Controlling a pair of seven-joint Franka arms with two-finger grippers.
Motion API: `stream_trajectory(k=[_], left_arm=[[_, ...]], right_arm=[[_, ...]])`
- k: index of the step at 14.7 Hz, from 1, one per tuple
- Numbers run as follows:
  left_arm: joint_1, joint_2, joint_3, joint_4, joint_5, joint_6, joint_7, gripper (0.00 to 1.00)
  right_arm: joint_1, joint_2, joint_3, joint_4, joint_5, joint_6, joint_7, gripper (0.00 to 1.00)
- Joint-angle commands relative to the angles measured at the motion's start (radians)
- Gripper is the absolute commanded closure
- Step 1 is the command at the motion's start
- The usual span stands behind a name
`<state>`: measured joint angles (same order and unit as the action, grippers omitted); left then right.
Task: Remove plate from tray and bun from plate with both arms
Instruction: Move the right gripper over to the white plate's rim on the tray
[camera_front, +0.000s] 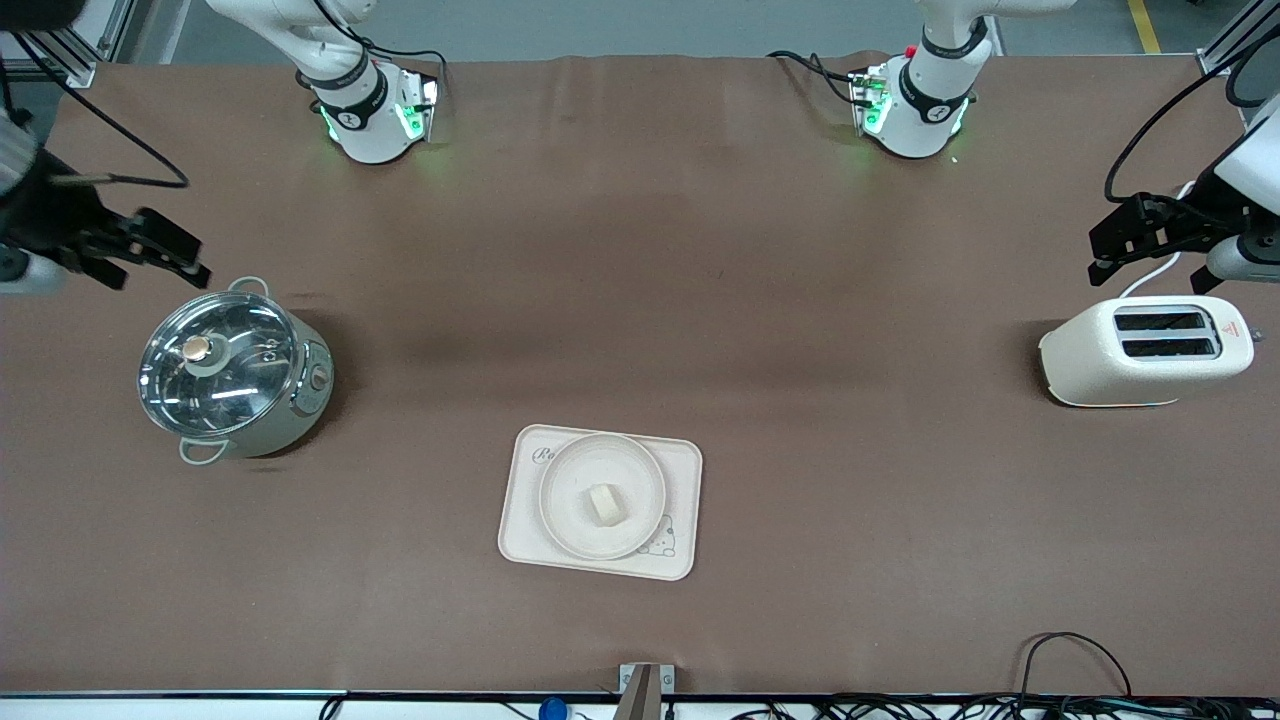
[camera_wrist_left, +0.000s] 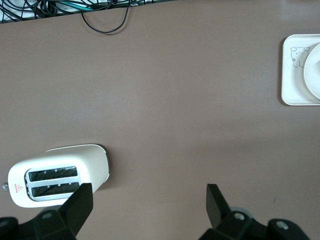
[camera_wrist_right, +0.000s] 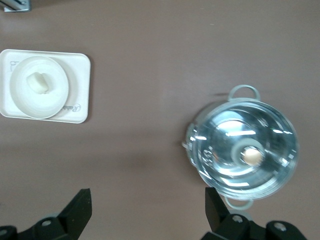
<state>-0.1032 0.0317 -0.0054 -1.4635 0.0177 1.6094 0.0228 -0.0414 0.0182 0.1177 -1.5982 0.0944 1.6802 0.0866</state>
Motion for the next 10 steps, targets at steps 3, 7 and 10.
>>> stream_trajectory(k=[3, 7, 10], left_arm=[[-0.001, 0.008, 0.001, 0.02, 0.015, -0.011, 0.009, 0.0], [-0.001, 0.008, 0.001, 0.02, 0.015, -0.011, 0.011, 0.0], [-0.001, 0.008, 0.001, 0.02, 0.015, -0.011, 0.011, 0.0]], right_arm=[[0.035, 0.21, -0.006, 0.006, 0.146, 0.206, 0.064, 0.0], [0.155, 0.395, -0.006, 0.053, 0.145, 0.375, 0.148, 0.0], [0.227, 0.557, -0.012, 0.128, 0.133, 0.479, 0.173, 0.0]])
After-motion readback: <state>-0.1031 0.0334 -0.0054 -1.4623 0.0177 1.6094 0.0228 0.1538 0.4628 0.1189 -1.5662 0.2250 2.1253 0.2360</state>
